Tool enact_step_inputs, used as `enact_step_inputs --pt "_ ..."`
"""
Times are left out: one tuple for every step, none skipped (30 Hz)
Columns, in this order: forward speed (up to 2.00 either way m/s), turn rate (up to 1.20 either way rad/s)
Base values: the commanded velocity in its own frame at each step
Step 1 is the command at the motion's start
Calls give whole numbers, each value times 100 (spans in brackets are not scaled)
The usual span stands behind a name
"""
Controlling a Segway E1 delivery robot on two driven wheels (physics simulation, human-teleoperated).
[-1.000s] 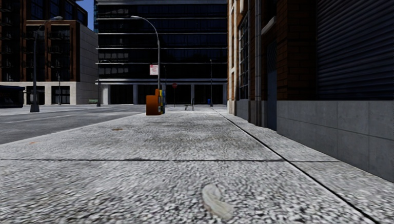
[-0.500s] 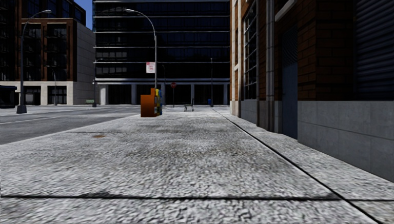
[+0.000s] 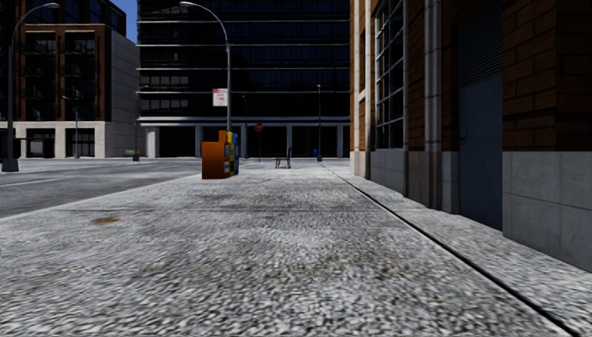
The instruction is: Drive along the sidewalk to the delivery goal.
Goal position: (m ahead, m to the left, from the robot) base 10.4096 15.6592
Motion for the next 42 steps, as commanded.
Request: enact_step_inputs --pt "200 0" --pt "200 0" --pt "200 0" --pt "200 0" --pt "200 0" --pt "200 0" --pt "200 0" --pt "200 0" --pt "200 0" --pt "200 0" --pt "200 0" --pt "200 0" --pt "200 0" --pt "200 0" --pt "200 0" --pt "200 0" --pt "200 0" --pt "200 0" --pt "200 0" --pt "200 0" --pt "200 0" --pt "200 0" --pt "200 0" --pt "200 0" --pt "200 0" --pt "200 0" --pt "200 0" --pt "200 0" --pt "200 0" --pt "200 0" --pt "200 0" --pt "200 0" --pt "200 0" --pt "200 0" --pt "200 0" --pt "200 0" --pt "200 0" --pt "200 0" --pt "200 0" --pt "200 0" --pt "200 0" --pt "200 0"
